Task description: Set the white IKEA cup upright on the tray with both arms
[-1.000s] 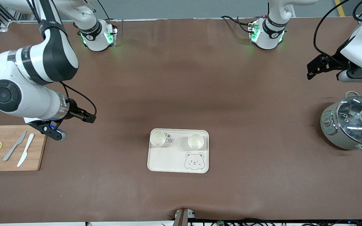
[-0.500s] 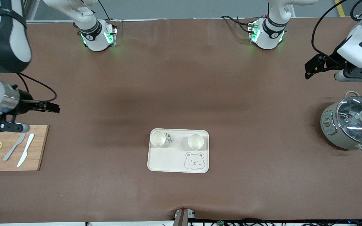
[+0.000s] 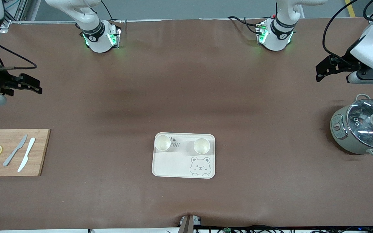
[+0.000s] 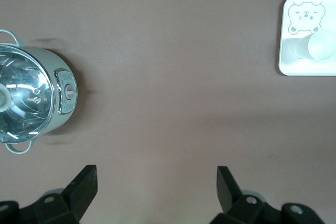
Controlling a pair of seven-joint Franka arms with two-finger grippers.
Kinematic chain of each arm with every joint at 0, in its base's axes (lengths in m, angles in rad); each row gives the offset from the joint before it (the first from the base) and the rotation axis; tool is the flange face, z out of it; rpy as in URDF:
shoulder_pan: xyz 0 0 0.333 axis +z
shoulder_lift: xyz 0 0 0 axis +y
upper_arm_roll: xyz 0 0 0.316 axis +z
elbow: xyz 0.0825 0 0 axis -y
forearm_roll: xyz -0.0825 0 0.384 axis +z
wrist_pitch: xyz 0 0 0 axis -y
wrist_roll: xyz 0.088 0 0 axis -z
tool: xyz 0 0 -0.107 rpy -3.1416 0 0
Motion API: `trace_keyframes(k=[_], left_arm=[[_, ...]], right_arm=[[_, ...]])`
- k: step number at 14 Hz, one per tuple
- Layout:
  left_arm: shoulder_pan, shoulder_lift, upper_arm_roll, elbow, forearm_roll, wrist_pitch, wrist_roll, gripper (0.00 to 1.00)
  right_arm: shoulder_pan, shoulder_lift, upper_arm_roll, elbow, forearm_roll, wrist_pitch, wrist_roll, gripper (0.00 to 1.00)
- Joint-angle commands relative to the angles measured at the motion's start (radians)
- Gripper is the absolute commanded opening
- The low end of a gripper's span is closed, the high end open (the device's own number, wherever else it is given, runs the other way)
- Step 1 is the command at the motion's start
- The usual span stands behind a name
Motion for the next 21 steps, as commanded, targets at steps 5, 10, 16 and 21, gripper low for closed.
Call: trace_keyframes(k=[5, 10, 16, 21], left_arm=[[0.006, 0.0, 0.001, 0.013, -0.012, 0.006, -0.007, 1.0], [0.001, -0.003, -0.008, 0.015, -0.011, 0.001, -0.008, 1.0], [-0.005, 0.003, -0.008, 0.016, -0.001, 0.003, -0.01, 1.0], [0.003, 0.006, -0.005, 0.042, 0.0, 0.0, -0.005, 1.0]], right_arm=[[-0.068, -0.017, 0.015, 0.04, 0.025, -0.051, -0.054, 1.0], [-0.062, -0.012, 0.019, 0.065, 0.019, -0.054, -0.061, 1.0], [-0.064, -0.014, 0.019, 0.063, 0.016, -0.074, -0.06, 1.0], [-0.061, -0.014, 0.019, 0.062, 0.016, -0.075, -0.055, 1.0]])
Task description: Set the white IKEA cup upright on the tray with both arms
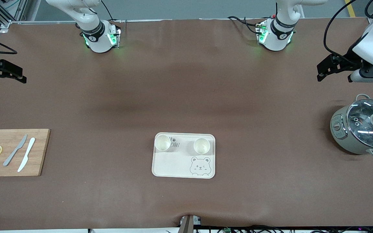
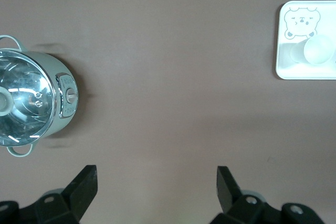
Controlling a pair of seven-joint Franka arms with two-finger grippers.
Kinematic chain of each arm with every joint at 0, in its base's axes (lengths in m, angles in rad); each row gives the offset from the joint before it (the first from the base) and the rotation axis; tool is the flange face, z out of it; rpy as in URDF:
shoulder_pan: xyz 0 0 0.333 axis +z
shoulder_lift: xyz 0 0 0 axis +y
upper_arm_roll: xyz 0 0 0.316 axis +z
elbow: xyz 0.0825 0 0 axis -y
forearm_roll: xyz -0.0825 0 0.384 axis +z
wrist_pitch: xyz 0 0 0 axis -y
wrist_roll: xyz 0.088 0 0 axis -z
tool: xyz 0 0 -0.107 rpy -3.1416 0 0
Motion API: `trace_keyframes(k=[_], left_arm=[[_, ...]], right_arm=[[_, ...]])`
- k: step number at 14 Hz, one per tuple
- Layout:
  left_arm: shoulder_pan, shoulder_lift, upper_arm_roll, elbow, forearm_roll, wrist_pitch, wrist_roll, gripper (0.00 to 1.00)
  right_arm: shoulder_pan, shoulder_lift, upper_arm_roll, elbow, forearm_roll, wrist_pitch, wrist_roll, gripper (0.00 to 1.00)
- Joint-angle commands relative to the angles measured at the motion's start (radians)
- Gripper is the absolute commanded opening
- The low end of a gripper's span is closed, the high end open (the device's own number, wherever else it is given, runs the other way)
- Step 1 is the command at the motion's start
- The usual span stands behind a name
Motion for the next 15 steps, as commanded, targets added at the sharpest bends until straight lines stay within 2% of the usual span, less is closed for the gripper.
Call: trace_keyframes(k=[1, 15], left_arm=[[0.004, 0.008, -0.002, 0.025, 0.0, -0.001, -0.005, 1.0], [0.007, 0.011, 0.005, 0.032, 0.002, -0.019, 0.002, 1.0]], right_arm=[[-0.017, 0.0, 0.013, 0.011, 0.003, -0.016, -0.007, 1.0], [-0.021, 0.001, 0.012, 0.008, 0.003, -0.036, -0.004, 1.0]])
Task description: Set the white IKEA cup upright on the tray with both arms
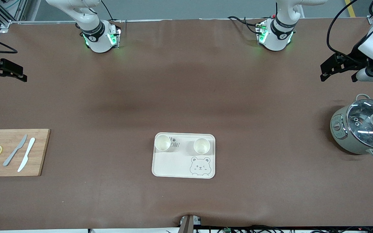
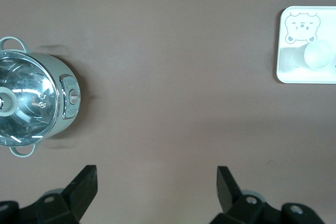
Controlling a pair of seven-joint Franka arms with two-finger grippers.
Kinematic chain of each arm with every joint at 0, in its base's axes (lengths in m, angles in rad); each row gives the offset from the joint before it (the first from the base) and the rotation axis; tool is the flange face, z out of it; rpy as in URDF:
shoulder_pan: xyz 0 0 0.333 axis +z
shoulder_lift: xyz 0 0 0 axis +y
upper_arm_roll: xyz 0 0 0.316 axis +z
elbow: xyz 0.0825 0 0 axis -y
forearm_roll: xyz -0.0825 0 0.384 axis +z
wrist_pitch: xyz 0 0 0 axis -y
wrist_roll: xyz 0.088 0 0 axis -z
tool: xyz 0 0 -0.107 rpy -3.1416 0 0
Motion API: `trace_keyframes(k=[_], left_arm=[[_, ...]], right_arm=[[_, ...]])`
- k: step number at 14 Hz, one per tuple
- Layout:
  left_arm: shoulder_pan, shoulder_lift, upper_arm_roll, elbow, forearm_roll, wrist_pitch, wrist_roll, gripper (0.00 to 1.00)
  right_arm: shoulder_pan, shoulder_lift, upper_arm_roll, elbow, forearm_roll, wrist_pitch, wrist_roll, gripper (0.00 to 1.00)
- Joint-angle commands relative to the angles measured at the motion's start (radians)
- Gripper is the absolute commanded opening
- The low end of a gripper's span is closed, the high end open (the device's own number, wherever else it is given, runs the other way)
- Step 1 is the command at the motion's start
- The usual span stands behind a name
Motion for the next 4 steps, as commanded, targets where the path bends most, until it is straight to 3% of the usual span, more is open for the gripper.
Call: trace_keyframes(k=[1, 4], left_arm=[[0.003, 0.009, 0.0, 0.018, 0.002, -0.016, 0.0, 1.0], [0.011, 0.009, 0.0, 0.017, 0.002, -0.018, -0.005, 1.0]], right_arm=[[-0.021, 0.001, 0.013, 0.008, 0.003, -0.014, -0.004, 1.0], [-0.021, 0.001, 0.013, 0.008, 0.003, -0.015, -0.004, 1.0]])
